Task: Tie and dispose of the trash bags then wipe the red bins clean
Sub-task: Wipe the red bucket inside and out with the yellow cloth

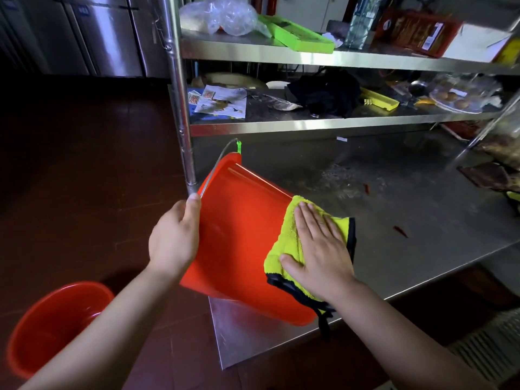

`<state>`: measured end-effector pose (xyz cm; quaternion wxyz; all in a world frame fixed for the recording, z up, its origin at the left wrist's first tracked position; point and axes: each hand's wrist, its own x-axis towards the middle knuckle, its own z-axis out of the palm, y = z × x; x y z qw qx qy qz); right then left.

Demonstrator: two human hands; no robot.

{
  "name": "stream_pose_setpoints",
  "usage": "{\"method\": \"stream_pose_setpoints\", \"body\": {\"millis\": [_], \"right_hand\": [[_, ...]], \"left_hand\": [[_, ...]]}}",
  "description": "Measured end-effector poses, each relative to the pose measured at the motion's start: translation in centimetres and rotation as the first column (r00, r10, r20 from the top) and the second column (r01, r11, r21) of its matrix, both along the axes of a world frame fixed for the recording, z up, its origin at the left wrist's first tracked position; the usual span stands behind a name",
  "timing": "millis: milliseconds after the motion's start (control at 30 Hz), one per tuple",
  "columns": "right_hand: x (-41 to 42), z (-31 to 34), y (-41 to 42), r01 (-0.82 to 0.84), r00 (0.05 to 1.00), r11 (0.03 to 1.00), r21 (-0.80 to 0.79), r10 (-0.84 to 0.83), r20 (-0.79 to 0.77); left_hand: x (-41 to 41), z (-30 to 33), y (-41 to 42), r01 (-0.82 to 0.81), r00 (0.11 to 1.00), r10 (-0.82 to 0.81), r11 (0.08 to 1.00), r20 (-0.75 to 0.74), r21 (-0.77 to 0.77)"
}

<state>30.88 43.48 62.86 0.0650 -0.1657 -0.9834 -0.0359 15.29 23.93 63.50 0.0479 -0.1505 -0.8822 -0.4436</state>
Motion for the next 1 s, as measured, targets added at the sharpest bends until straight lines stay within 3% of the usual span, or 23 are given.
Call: {"method": "stream_pose_setpoints", "body": {"millis": [167,433,600,900,1000], "right_hand": [[-4.2,1.4,-1.9,-0.039,0.999,0.999,-0.032,0.039,-0.012],[-11.7,3.0,-6.0,-0.180,0.982,0.984,0.010,0.181,-0.054],[-8.6,1.9,-3.6,-0.213,0.975,0.977,0.030,0.215,-0.050],[0.3,0.7,2.6,-0.018,1.000,0.993,-0.118,0.020,0.017],[0.6,0.4,2.0,0.010,0.999,0.995,-0.102,-0.006,0.037]], "left_hand": [[-0.4,0.1,1.1,-0.100,0.994,0.098,0.994,-0.047,-0.037],[-0.7,-1.1,0.3,-0.059,0.998,0.061,0.996,-0.035,0.064],[-0.8,-1.8,-0.7,-0.021,1.000,0.023,0.993,-0.016,0.115],[-0.6,-2.4,-1.1,-0.058,0.998,0.061,0.988,-0.020,0.145],[-1.0,-2.6,-1.0,-0.081,0.997,0.083,0.985,-0.005,0.155]]}}
